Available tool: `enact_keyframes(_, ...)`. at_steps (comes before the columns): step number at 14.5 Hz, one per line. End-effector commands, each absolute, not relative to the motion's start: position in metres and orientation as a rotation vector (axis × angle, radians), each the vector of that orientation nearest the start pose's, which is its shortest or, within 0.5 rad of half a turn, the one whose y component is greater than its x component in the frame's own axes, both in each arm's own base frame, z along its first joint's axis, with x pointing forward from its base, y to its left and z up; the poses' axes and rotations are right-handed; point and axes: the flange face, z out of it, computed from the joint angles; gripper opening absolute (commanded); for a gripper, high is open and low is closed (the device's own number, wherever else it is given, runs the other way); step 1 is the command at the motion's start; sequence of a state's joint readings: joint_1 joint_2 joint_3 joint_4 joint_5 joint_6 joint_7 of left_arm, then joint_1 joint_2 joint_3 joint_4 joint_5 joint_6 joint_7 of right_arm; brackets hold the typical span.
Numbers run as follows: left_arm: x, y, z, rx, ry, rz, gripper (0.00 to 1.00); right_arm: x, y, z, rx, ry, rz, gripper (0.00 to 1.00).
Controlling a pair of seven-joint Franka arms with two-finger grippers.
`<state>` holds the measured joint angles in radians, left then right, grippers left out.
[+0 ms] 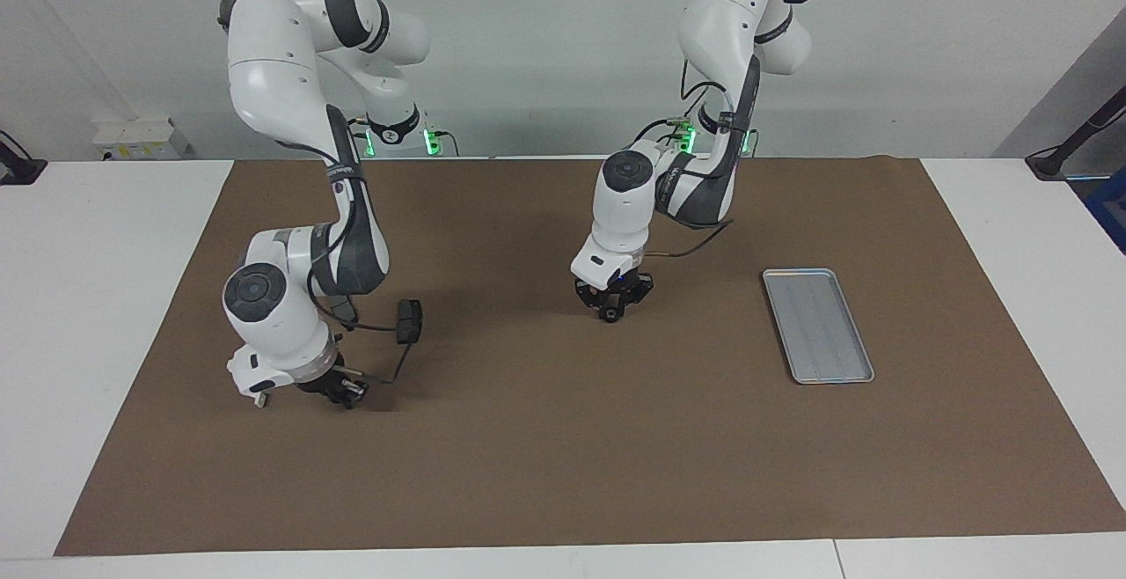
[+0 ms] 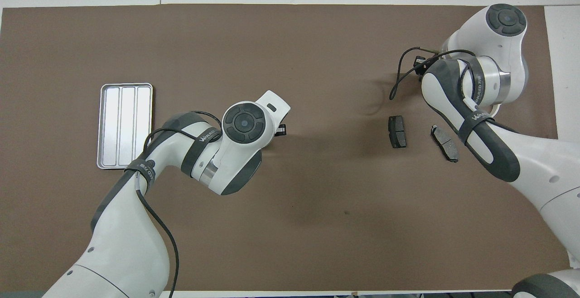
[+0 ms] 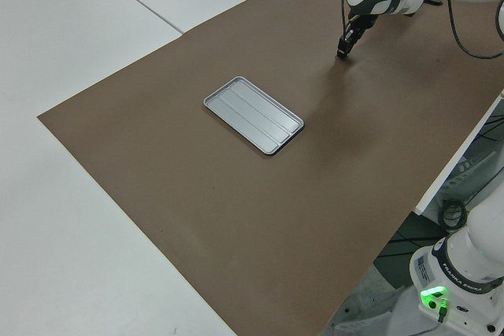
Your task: Pick bearing gear from pile to tray
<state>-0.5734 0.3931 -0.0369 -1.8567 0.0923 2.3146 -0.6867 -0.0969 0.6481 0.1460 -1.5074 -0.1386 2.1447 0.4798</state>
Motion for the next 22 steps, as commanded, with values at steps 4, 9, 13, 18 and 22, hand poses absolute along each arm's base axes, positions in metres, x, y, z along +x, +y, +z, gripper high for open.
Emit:
enact_keyframes(4, 0.608, -0.221, 0.453, -3.085, 0.004, -0.15, 0.0, 0.699, 0.007, 0.274, -3.105, 0.577, 0.034, 0.0)
enact_keyframes(9, 0.63, -0.04, 0.484, -3.052, 0.204, -0.088, 0.0, 0.703, 0.005, 0.317, -3.146, 0.489, 0.064, 0.0)
enact_keyframes(13, 0.594, 0.021, 0.444, -3.102, 0.248, -0.063, 0.0, 0.696, 0.028, 0.414, -3.195, 0.305, 0.154, 0.0)
enact_keyframes(18, 0.554, 0.01, 0.391, -3.131, 0.25, -0.01, 0.0, 0.654, 0.172, 0.505, -3.1, 0.501, 0.152, 0.0)
enact_keyframes(22, 0.542, 0.005, 0.356, -3.131, 0.252, -0.044, 0.0, 0.615, 0.297, 0.505, -2.963, 0.794, 0.116, 0.0)
